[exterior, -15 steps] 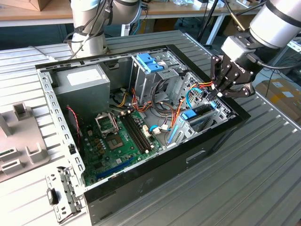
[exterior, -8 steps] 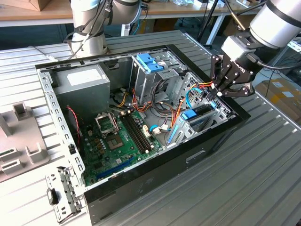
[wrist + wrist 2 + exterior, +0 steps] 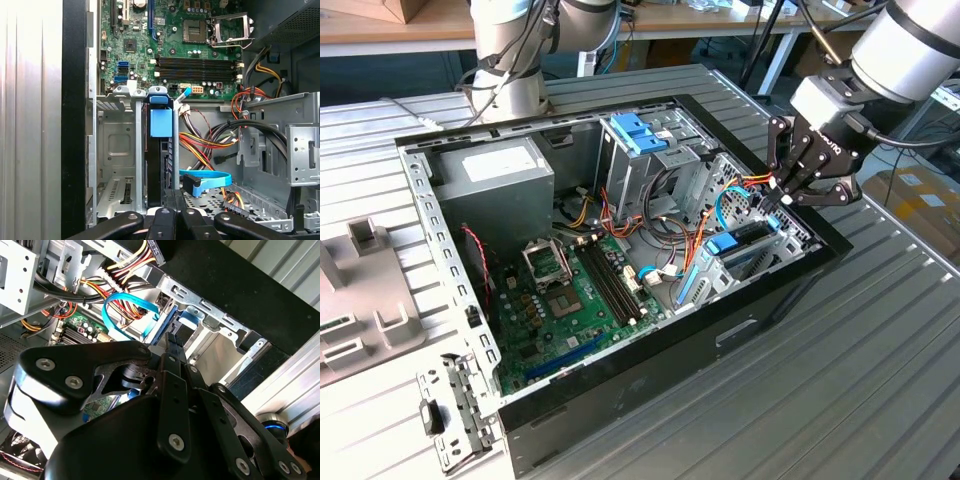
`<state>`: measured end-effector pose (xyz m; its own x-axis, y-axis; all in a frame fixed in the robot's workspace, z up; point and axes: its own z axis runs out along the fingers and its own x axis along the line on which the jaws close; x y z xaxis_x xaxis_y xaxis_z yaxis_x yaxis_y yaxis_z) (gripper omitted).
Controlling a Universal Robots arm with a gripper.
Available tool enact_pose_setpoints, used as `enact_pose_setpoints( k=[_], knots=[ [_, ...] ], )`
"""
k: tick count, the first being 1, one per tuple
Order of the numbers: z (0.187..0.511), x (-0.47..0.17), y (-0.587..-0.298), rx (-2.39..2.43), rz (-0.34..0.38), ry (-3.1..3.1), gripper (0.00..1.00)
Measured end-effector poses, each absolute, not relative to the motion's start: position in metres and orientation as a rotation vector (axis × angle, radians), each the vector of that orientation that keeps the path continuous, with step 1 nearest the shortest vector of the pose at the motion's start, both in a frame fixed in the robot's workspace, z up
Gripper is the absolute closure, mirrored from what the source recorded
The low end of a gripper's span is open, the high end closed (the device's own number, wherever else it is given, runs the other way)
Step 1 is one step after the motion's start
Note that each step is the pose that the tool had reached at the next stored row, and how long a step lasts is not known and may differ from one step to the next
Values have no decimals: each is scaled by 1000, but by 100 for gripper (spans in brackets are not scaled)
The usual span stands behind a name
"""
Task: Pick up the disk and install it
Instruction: 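Insert the first disk wire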
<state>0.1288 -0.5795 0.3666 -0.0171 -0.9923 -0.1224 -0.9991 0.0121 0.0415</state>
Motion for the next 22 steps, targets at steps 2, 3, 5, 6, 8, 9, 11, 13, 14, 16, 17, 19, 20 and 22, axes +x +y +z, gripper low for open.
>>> enact_pose_setpoints(
  k=[2, 3, 5, 6, 8, 9, 11, 13, 14, 16, 17, 19, 20, 22],
  knots=[
    [367, 129, -579, -2161, 178, 2193, 89],
    [367, 129, -579, -2161, 178, 2193, 89],
    [367, 133, -579, -2161, 178, 2193, 89],
    [367, 135, -579, -2161, 178, 2193, 89],
    [368, 139, -579, -2161, 179, 2193, 89],
    [370, 140, -579, -2162, 180, 2194, 89],
    [372, 143, -580, -2162, 182, 2195, 89],
    [373, 147, -579, -2164, 186, 2196, 89],
    [373, 149, -579, -2165, 188, 2197, 89],
    [373, 153, -579, -2166, 191, 2198, 89],
    [373, 153, -579, -2166, 191, 2198, 89],
    [373, 153, -579, -2166, 191, 2198, 89],
    [373, 153, -579, -2166, 191, 2198, 89],
    [373, 153, -579, -2171, 192, 2194, 89]
  ],
)
